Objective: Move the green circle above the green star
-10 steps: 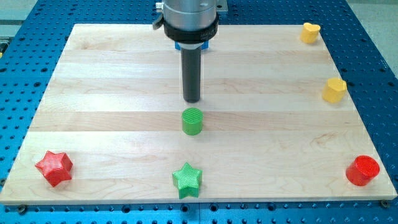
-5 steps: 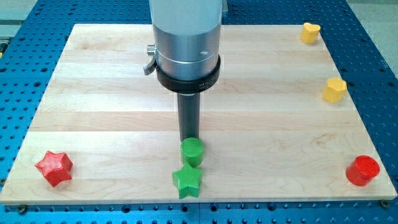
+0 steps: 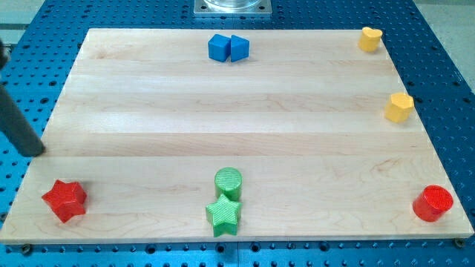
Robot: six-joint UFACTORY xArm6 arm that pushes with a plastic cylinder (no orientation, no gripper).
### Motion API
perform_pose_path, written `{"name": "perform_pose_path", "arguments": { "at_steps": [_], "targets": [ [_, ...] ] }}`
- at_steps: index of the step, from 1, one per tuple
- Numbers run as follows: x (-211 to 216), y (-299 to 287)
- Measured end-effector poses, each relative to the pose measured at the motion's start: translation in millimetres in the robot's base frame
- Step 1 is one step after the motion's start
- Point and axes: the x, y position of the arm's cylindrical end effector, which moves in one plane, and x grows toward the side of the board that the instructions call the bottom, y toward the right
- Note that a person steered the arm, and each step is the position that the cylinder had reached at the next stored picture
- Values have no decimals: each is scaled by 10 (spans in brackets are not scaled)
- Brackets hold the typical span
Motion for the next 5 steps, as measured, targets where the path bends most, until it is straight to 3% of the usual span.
{"name": "perform_pose_path", "arguments": {
  "at_steps": [1, 2, 3, 5],
  "targets": [
    [114, -7],
    [830, 0],
    [1271, 98],
    [1225, 338]
  ]
}}
